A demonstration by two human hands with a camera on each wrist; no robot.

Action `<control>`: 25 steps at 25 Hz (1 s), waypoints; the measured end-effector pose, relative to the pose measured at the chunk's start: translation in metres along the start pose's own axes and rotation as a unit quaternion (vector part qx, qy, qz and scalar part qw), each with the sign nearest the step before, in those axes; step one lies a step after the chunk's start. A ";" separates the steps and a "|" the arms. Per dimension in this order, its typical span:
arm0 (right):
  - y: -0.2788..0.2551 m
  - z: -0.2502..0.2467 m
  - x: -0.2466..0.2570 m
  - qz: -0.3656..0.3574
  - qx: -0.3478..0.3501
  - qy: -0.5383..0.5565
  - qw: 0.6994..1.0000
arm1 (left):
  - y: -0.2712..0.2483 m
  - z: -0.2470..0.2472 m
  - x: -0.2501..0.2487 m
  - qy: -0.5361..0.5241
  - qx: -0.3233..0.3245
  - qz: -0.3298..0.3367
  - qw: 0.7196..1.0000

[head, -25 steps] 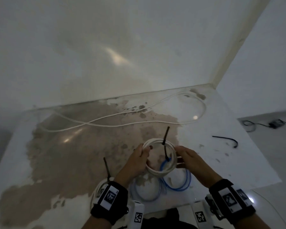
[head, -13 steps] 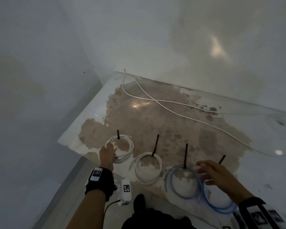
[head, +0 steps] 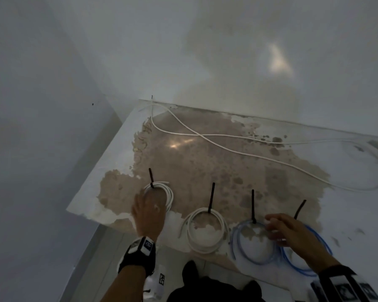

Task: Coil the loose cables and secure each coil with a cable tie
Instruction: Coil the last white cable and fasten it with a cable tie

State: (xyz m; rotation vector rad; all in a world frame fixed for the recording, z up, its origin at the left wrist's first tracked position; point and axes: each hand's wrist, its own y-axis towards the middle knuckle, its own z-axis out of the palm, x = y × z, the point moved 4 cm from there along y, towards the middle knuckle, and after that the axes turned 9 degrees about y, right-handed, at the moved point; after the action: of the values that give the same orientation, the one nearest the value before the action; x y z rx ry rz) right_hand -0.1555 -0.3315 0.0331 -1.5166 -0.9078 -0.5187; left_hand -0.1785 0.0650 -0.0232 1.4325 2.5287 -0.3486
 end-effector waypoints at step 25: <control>0.008 -0.335 -0.146 0.094 -0.419 -0.011 0.903 | -0.073 0.097 -0.183 0.114 0.123 0.229 0.959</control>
State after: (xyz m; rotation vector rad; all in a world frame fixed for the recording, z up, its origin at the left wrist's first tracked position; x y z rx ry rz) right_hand -0.1752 -0.6914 -0.0278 -2.3631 -0.5484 -0.8085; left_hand -0.1424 -0.1495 -0.0533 2.2076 2.2712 -0.4444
